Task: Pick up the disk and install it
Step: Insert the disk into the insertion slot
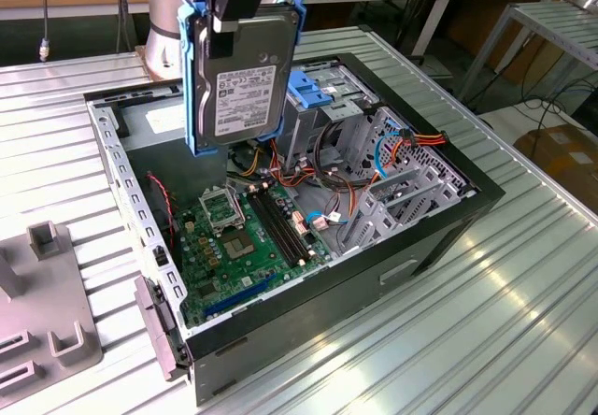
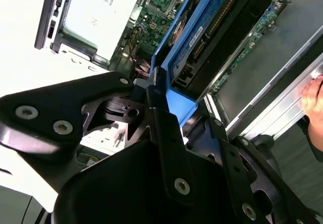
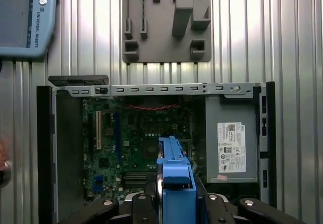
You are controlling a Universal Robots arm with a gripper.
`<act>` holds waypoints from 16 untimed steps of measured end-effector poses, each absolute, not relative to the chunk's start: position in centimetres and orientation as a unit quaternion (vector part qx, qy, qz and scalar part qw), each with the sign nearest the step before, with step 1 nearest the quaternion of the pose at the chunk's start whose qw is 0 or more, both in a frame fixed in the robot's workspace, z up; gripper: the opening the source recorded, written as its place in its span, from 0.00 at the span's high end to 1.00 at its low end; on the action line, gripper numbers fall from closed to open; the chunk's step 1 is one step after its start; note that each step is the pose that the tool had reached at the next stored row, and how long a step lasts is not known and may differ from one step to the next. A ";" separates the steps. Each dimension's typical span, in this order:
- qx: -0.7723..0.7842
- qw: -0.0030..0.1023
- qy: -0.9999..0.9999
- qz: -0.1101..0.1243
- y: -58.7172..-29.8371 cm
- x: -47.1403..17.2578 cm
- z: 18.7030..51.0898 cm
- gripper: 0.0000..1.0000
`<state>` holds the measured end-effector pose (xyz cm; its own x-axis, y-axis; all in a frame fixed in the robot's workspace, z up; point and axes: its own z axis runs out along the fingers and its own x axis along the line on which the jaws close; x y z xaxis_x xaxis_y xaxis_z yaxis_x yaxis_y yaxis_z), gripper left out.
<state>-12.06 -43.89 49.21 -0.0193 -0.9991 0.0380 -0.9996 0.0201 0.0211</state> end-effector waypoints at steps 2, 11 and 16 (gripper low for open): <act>0.700 0.021 -0.714 0.006 -43.9 -12.0 49.2 0.63; 0.700 0.021 -0.714 0.006 -44.0 -11.9 49.2 0.63; 0.700 0.021 -0.714 0.006 -44.1 -11.8 49.2 0.63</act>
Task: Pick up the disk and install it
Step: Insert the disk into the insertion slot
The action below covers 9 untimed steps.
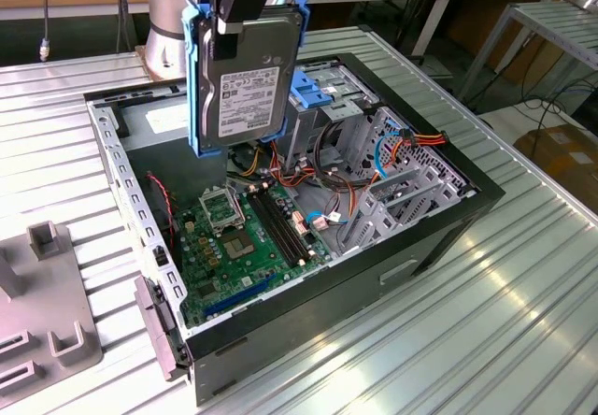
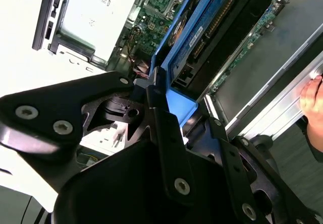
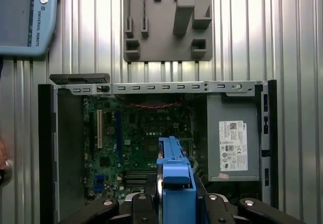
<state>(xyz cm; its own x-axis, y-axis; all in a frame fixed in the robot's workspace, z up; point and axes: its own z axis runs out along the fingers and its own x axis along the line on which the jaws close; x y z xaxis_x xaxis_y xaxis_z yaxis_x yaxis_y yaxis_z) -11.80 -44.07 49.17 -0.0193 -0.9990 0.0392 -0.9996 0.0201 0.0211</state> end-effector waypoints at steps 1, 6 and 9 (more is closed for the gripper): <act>0.700 0.021 -0.714 0.006 -44.1 -11.8 49.2 0.63; 0.700 0.022 -0.714 0.007 -44.1 -11.7 49.2 0.63; 0.700 0.022 -0.714 0.007 -44.2 -11.6 49.1 0.63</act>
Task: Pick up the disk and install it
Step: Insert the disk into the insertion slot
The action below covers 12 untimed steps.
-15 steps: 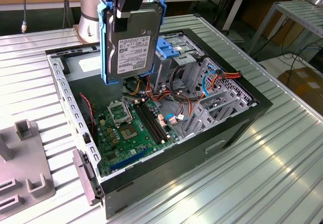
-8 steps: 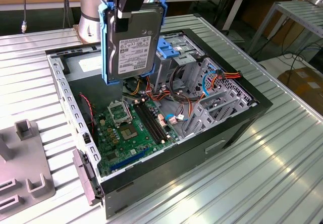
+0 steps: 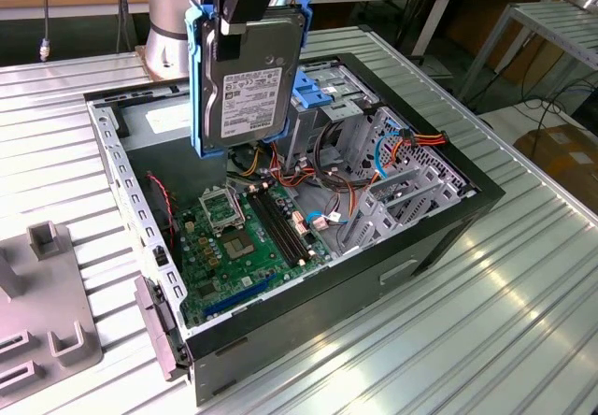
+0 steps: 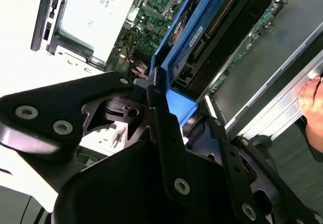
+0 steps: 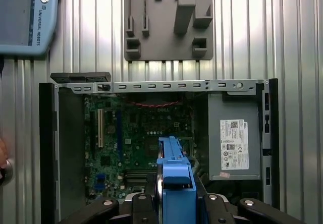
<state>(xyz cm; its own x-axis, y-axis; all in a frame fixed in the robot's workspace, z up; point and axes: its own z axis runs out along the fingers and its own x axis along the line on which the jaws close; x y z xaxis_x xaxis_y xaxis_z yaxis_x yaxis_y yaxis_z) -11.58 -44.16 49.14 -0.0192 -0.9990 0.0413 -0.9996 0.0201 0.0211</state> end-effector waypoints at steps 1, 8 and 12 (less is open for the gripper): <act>0.700 0.022 -0.714 0.007 -44.2 -11.5 49.1 0.63; 0.700 0.023 -0.714 0.008 -44.3 -11.3 49.1 0.63; 0.700 0.023 -0.714 0.008 -45.0 -11.3 49.0 0.63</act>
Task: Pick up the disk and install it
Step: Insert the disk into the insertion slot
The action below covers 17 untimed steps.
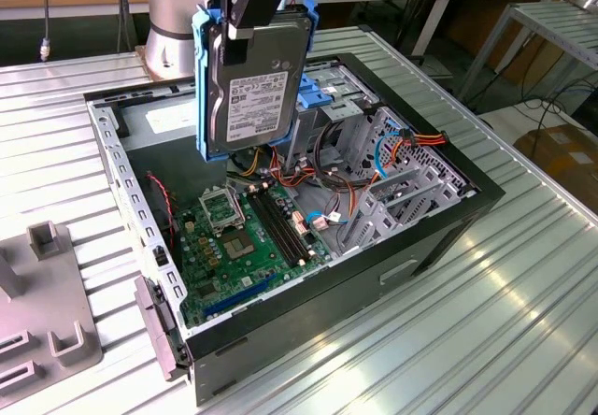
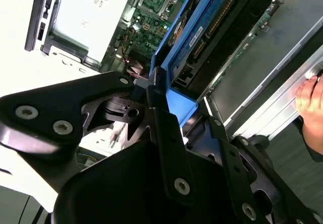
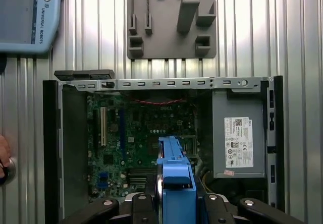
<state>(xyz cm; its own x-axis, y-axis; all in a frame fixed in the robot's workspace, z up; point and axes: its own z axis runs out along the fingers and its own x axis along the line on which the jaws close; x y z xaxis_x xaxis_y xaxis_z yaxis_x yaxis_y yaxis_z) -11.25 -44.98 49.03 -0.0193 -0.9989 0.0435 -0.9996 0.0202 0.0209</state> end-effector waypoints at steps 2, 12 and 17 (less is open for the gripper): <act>0.700 0.023 -0.714 0.008 -45.5 -11.2 49.0 0.63; 0.700 0.023 -0.714 0.008 -46.5 -11.0 48.9 0.63; 0.700 0.024 -0.714 0.009 -46.5 -10.6 48.9 0.63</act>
<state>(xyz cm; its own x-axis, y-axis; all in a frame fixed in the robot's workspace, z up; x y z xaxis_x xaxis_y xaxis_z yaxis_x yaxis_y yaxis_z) -10.60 -46.46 48.86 -0.0192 -0.9987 0.0469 -0.9996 0.0202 0.0209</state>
